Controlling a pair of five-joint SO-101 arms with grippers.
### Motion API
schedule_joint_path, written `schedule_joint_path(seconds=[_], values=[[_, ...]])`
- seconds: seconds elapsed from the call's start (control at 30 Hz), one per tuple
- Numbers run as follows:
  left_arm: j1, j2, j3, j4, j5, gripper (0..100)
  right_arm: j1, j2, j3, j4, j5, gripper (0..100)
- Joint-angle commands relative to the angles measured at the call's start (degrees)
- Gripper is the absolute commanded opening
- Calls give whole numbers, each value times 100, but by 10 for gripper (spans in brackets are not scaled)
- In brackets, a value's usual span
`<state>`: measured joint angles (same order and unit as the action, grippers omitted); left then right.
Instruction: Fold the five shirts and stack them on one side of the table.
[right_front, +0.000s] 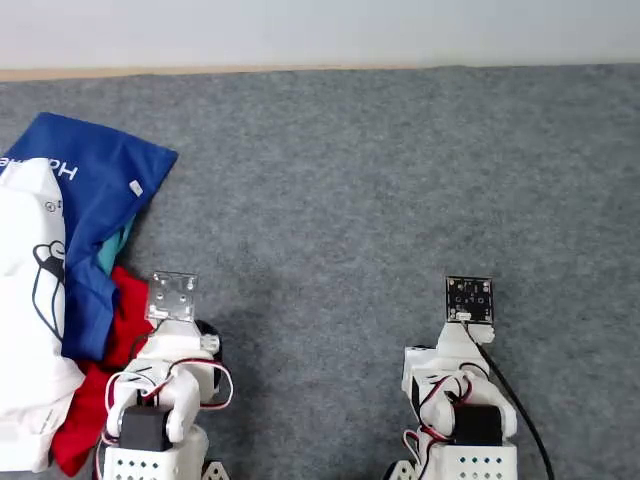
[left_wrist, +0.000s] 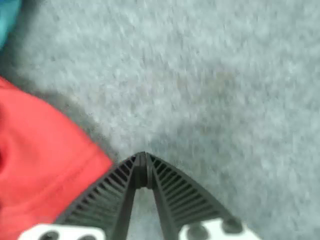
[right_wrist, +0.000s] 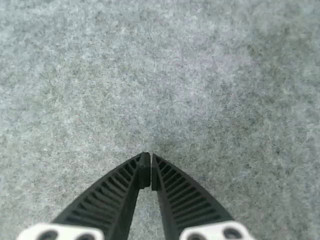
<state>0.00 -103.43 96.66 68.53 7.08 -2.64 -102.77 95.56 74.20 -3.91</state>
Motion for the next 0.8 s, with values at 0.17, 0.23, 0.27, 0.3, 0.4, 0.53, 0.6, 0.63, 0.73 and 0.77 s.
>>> schedule_joint_path(seconds=[0.17, 0.23, 0.27, 0.3, 0.4, 0.53, 0.6, 0.63, 0.73, 0.77], values=[[-185, -26, -1244, -598, 18, 5, -13, -75, 88, 40, 44, 11], [-185, -18, -1596, -598, 0, 5, -13, -75, 88, 40, 44, 11], [-185, -18, -1754, -598, -62, 5, -13, -75, 88, 40, 44, 11], [-185, -9, -1886, -598, -141, 5, -13, -75, 88, 40, 44, 11], [-211, 281, -2211, -598, -360, 5, -13, -75, 88, 40, 44, 11], [-220, 1301, -2870, -589, -448, 5, -13, -75, 88, 40, 44, 11], [-229, 1978, -3327, -589, -457, 5, -13, -75, 88, 40, 44, 11], [-237, 2347, -3556, -589, -457, 5, -13, -75, 88, 40, 44, 11], [-378, 3402, -4189, -580, -466, 5, -13, -75, 88, 40, 44, 11], [-396, 3701, -4382, -554, -466, 5, -13, -75, 88, 40, 44, 11]])
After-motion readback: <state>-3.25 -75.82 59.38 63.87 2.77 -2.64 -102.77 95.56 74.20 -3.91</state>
